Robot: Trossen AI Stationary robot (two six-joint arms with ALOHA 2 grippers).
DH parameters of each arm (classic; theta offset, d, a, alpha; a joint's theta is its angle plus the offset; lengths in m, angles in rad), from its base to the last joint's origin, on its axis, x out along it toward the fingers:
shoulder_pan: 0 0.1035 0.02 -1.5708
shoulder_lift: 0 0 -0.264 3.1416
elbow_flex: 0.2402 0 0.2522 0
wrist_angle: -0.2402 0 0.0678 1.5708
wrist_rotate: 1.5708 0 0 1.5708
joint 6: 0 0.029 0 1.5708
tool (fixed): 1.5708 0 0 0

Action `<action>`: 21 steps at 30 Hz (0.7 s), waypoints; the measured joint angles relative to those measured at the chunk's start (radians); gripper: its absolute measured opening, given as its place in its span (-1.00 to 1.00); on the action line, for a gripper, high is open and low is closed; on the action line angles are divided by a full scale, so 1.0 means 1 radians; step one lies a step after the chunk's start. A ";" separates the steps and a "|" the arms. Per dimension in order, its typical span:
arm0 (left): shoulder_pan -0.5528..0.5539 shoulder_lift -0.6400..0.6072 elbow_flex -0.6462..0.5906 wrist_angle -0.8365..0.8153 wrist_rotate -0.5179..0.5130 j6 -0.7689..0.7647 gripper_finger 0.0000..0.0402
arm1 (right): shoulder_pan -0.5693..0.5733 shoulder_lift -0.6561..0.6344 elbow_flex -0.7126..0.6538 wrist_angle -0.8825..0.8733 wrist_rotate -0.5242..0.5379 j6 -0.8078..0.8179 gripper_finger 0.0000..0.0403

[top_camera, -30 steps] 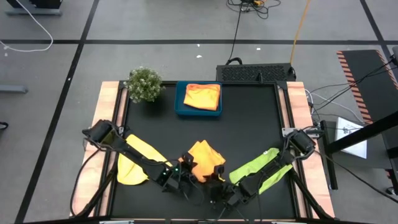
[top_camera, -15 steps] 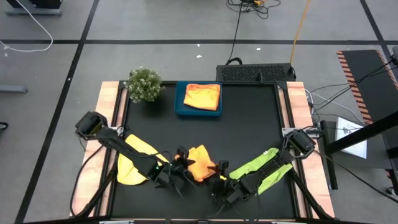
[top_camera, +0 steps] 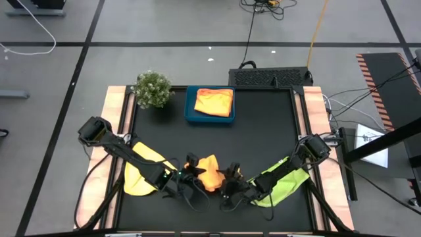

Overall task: Fold microfiber towels
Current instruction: Put the orange microfiber towel into the blue bin

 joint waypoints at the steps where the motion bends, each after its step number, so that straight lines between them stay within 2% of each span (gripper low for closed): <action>1: 0.000 0.000 0.000 -0.005 0.000 -0.001 -0.98 | 0.000 0.000 0.000 0.003 -0.001 -0.008 0.15; 10: 0.000 0.000 0.000 -0.060 -0.001 -0.074 -0.95 | 0.008 0.000 0.000 0.004 -0.001 -0.015 -0.92; 17: -0.011 0.000 -0.003 -0.205 -0.012 -0.214 -0.96 | 0.008 0.000 0.001 0.010 0.000 -0.013 -0.98; 21: -0.031 0.000 -0.043 -0.183 -0.044 -0.241 -0.96 | 0.009 -0.010 0.001 0.025 -0.010 -0.014 -0.99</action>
